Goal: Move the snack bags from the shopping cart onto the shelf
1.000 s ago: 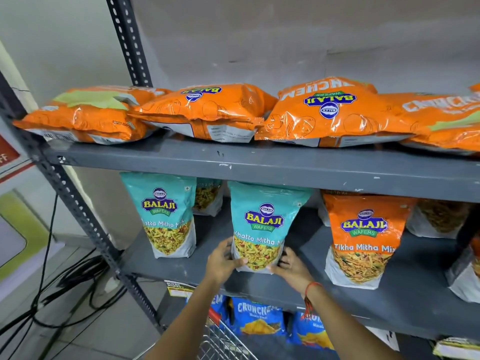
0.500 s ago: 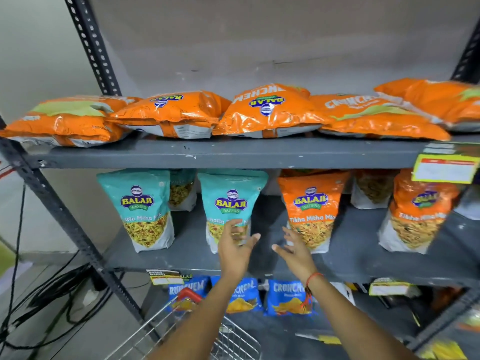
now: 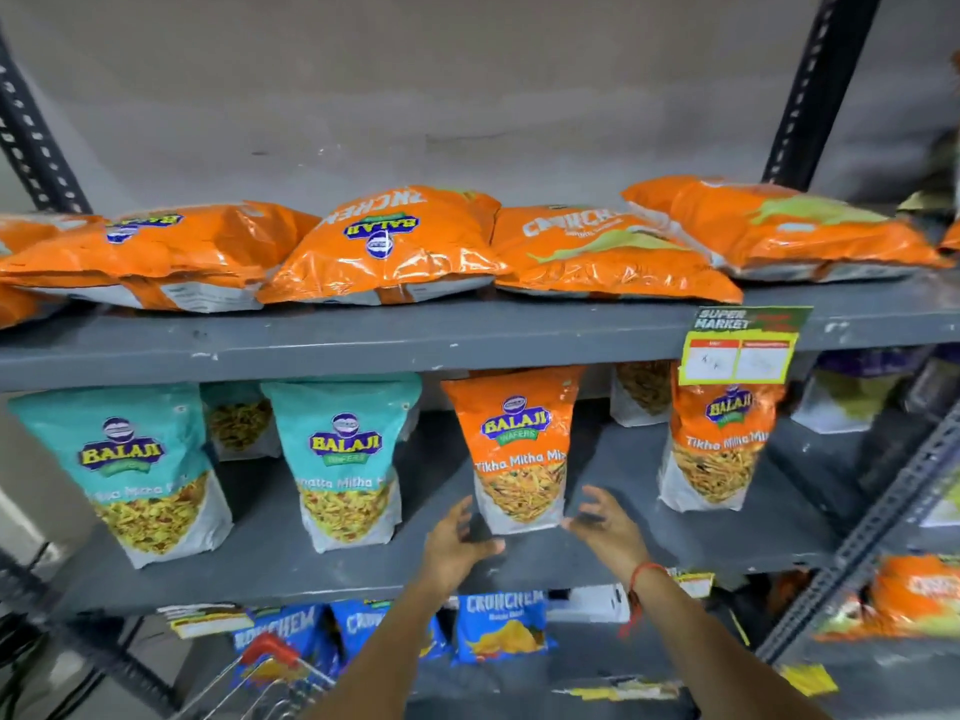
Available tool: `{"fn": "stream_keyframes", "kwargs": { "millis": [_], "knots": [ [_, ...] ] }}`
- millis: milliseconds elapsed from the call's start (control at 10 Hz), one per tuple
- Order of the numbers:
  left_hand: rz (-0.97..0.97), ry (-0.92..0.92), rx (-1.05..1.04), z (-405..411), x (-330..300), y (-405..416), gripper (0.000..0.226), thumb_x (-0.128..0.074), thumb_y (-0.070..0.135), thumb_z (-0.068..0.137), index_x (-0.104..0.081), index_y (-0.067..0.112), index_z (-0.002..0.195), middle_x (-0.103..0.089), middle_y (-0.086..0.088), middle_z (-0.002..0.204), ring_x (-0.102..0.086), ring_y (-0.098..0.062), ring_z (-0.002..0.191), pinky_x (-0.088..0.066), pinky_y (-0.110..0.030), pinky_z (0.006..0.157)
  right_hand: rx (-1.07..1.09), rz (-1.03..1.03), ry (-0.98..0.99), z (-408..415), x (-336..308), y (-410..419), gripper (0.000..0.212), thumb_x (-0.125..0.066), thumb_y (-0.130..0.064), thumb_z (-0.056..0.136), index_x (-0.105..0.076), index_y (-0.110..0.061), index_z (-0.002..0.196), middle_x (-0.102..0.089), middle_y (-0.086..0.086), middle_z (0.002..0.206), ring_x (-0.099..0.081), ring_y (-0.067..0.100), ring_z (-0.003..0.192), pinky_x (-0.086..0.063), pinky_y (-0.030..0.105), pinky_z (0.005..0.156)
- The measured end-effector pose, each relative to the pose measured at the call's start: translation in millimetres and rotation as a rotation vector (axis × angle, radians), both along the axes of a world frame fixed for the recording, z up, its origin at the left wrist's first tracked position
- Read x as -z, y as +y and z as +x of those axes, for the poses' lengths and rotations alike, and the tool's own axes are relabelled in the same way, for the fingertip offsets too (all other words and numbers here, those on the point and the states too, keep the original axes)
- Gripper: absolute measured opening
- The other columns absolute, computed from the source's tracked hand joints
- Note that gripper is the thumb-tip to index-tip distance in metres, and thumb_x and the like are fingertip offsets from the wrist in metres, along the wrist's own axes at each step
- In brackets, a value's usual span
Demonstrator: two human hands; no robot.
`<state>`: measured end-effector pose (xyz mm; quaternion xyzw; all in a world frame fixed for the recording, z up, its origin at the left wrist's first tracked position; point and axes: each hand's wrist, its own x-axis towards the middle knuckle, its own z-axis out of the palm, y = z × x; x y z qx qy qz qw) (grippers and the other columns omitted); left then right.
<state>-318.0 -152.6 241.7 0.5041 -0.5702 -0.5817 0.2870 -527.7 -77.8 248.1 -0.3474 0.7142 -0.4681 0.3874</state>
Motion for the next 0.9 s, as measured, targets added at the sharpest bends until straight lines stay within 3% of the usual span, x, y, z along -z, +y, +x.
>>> {"fn": "stream_keyframes", "kwargs": {
  "millis": [100,200,300,400,500,700,800,900],
  "knots": [
    [0.027,-0.003,-0.059,-10,13,-13,0.086,-0.076,0.001,0.073,-0.03,0.008,0.145,-0.042,-0.016,0.145,-0.044,-0.033,0.132,-0.042,-0.04,0.101,-0.118,0.03,-0.02,-8,12,-24,0.072,-0.071,-0.006,0.078,-0.034,-0.012,0.139,-0.047,0.007,0.13,-0.048,0.025,0.12,-0.042,0.032,0.092],
    [0.022,0.028,-0.081,-21,23,-20,0.079,-0.075,0.005,0.075,-0.035,0.012,0.143,-0.051,-0.006,0.131,-0.057,-0.023,0.117,-0.052,-0.034,0.09,-0.223,0.026,0.026,-14,26,-40,0.063,-0.074,-0.006,0.074,-0.043,-0.023,0.126,-0.053,-0.002,0.121,-0.054,0.015,0.107,-0.045,0.028,0.09],
    [-0.019,0.038,-0.065,-27,27,-20,0.054,-0.075,0.013,0.076,-0.053,0.027,0.123,-0.063,0.006,0.115,-0.062,0.003,0.092,-0.055,-0.017,0.062,-0.238,-0.009,0.071,-17,32,-43,0.055,-0.078,-0.014,0.071,-0.048,-0.036,0.112,-0.059,-0.009,0.116,-0.056,0.002,0.103,-0.047,0.015,0.08],
    [-0.058,0.017,-0.09,-29,28,-17,0.046,-0.077,0.02,0.075,-0.055,0.044,0.108,-0.066,0.01,0.11,-0.064,-0.004,0.098,-0.057,-0.027,0.075,-0.239,0.007,0.095,-22,36,-45,0.061,-0.078,-0.023,0.07,-0.047,-0.028,0.122,-0.059,-0.003,0.123,-0.055,0.015,0.112,-0.049,0.035,0.094],
    [-0.056,-0.001,-0.097,-32,23,-13,0.049,-0.076,0.019,0.075,-0.054,0.035,0.115,-0.065,-0.001,0.12,-0.062,-0.018,0.107,-0.054,-0.042,0.089,-0.227,0.022,0.113,-24,34,-40,0.064,-0.078,-0.026,0.07,-0.045,-0.027,0.125,-0.057,-0.001,0.127,-0.053,0.019,0.115,-0.045,0.046,0.102],
    [-0.059,-0.026,-0.061,-43,16,-7,0.059,-0.074,0.021,0.077,-0.05,0.019,0.131,-0.062,-0.006,0.131,-0.058,-0.025,0.12,-0.05,-0.052,0.099,-0.169,0.016,0.122,-28,33,-29,0.067,-0.077,-0.023,0.072,-0.043,-0.023,0.13,-0.056,0.001,0.127,-0.053,0.016,0.112,-0.042,0.03,0.09],
    [-0.027,-0.018,-0.03,-41,14,-5,0.065,-0.074,0.016,0.077,-0.045,0.019,0.136,-0.057,-0.007,0.137,-0.055,-0.026,0.124,-0.048,-0.052,0.102,-0.179,0.008,0.124,-28,29,-25,0.074,-0.078,-0.023,0.073,-0.038,-0.021,0.136,-0.052,0.003,0.133,-0.05,0.014,0.112,-0.042,0.032,0.093],
    [-0.055,-0.046,-0.027,-35,12,2,0.076,-0.074,0.013,0.077,-0.036,0.019,0.142,-0.051,-0.01,0.143,-0.05,-0.028,0.13,-0.042,-0.044,0.107,-0.124,-0.006,0.131,-18,21,-13,0.085,-0.079,-0.022,0.072,-0.03,-0.017,0.141,-0.044,0.007,0.141,-0.046,0.025,0.124,-0.042,0.042,0.101]
  ]
}}
